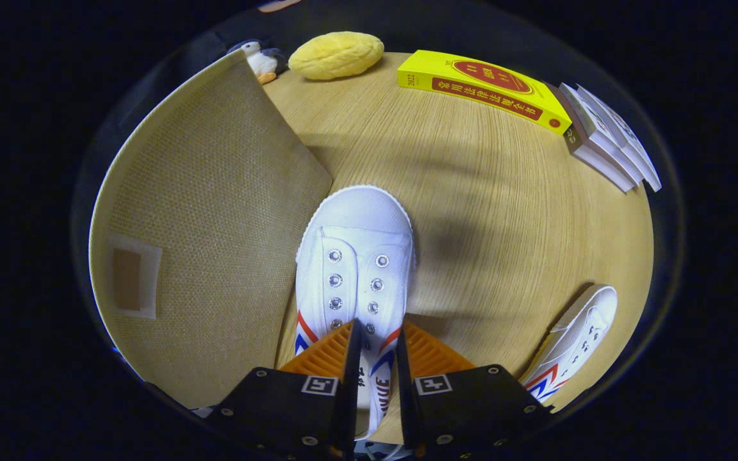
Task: Open the storage box then place both shoes into the box .Put the left shoe in first, then the right shoe, with the right side of both shoes facing outward in a uniform manner.
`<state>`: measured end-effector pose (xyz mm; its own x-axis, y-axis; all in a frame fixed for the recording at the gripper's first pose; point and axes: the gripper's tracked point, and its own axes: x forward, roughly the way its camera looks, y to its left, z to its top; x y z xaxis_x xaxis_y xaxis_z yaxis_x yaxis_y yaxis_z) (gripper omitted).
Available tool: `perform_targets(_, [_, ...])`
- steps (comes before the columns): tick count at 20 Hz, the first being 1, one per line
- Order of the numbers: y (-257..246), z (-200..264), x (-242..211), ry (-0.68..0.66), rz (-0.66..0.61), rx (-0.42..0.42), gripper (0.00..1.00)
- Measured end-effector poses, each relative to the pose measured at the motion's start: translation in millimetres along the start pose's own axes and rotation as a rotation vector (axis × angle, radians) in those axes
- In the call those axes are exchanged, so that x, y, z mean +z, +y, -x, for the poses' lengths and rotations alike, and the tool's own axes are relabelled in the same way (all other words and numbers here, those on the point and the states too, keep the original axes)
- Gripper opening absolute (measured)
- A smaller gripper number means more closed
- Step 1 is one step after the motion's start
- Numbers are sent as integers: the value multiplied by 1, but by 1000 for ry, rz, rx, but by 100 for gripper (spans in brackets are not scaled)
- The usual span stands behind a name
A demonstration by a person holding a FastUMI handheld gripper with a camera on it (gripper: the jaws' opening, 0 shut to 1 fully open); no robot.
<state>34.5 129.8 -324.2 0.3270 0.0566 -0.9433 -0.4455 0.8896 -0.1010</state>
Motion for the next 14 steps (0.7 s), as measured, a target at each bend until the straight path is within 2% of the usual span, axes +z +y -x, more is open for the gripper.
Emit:
perform_targets(3, [0,-1,-3,41,-48,45,29])
perform_targets(5, [-1,-2,2,-27,-18,99,29])
perform_targets(6, [-2,0,0,-78,-51,126,25])
perform_targets(7, [-1,0,1,-121,-144,182,12])
perform_targets(9, [-1,-1,0,-159,-377,349,0])
perform_targets(10, [0,-2,1,-169,-475,422,1])
perform_targets(12, [7,2,-1,-180,-586,529,0])
perform_targets(14, [7,4,-3,-196,-625,573,0])
